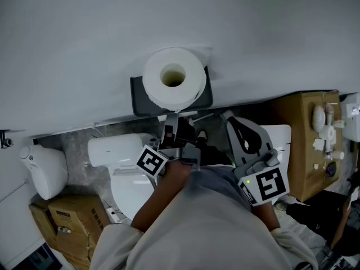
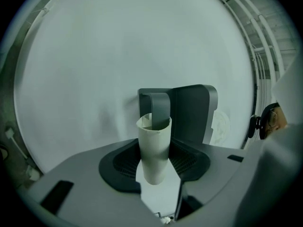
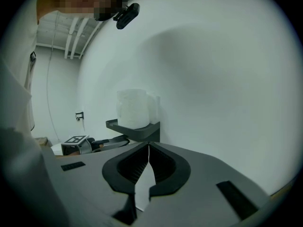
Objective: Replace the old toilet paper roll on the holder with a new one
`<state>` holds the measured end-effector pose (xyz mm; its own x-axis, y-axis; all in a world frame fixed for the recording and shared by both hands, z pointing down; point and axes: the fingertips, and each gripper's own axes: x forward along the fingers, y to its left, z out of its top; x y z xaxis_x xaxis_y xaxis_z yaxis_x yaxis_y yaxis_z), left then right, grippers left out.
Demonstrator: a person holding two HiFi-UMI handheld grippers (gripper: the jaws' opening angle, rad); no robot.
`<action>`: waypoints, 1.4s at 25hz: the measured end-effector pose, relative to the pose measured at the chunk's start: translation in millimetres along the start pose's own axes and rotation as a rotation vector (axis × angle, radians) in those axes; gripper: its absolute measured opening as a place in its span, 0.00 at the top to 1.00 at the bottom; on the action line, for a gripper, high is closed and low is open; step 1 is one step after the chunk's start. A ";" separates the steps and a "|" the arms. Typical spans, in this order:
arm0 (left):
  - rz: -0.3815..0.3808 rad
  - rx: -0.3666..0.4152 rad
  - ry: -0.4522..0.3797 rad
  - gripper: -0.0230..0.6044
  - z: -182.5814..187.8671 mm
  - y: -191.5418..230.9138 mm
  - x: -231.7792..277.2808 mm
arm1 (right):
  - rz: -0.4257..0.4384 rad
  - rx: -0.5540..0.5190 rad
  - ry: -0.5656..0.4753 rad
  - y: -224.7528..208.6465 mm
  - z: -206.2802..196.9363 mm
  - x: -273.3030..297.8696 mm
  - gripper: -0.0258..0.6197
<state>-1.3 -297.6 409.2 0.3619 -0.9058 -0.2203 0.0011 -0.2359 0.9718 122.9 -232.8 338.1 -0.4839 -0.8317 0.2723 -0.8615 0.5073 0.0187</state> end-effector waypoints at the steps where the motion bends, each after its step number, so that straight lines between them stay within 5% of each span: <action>1: -0.002 0.004 0.007 0.67 -2.0 -0.1 0.9 | 0.000 0.000 0.000 -0.3 -0.5 0.2 0.93; 35: -0.045 0.045 0.319 0.70 -95.7 -3.4 25.0 | -0.083 0.023 -0.013 -15.2 -5.2 -29.7 0.93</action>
<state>97.0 -285.7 408.5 0.6361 -0.7399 -0.2189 -0.0149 -0.2954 0.9553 151.1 -214.6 334.8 -0.4120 -0.8738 0.2584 -0.9022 0.4309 0.0187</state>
